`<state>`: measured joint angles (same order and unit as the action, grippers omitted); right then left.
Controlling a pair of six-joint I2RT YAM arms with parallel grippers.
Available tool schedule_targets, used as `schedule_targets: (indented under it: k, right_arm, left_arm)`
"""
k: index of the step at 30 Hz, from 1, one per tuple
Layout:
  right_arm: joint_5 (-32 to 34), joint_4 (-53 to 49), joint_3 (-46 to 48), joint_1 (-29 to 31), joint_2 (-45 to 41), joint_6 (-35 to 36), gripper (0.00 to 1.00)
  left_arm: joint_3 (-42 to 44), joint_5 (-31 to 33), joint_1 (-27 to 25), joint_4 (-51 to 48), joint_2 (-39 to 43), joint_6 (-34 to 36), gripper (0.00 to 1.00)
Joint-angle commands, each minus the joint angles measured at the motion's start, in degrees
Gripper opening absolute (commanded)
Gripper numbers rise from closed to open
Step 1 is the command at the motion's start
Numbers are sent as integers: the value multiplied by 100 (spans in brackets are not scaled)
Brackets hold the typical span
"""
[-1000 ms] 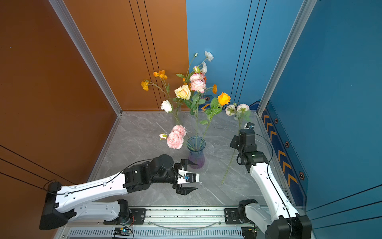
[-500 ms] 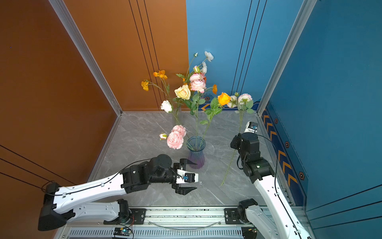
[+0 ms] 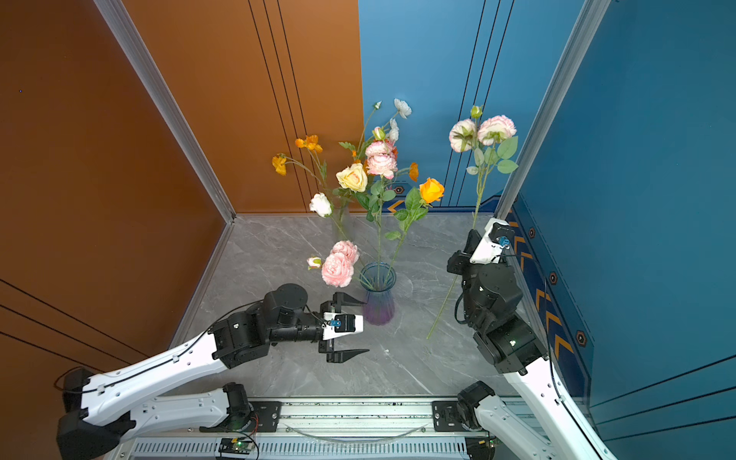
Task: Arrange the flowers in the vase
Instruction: 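Carry the pink rose spray up and over the blue-purple vase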
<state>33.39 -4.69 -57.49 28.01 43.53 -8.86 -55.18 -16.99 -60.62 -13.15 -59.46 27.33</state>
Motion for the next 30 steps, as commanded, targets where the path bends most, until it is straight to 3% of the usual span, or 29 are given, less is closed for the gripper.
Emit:
schedule_targets:
  k: [1, 5, 13, 27, 30]
  right_arm:
    - [134, 1249, -209, 193, 99, 778, 0]
    - [-162, 2298, -233, 476, 368, 1079, 0]
    - [-91, 4927, 100, 1180, 1191, 2183, 0]
    - [-358, 8457, 181, 1848, 3660, 3513, 0]
    - [-383, 8592, 227, 1916, 3901, 3590, 0]
  left_arm:
    - [113, 150, -167, -23, 57, -485, 98]
    - [420, 998, -331, 75, 191, -888, 98]
    - [891, 1615, -627, 456, 577, -1519, 98]
    - [893, 1522, -713, 493, 757, -1841, 98]
    - [940, 1524, -732, 462, 809, -1906, 98]
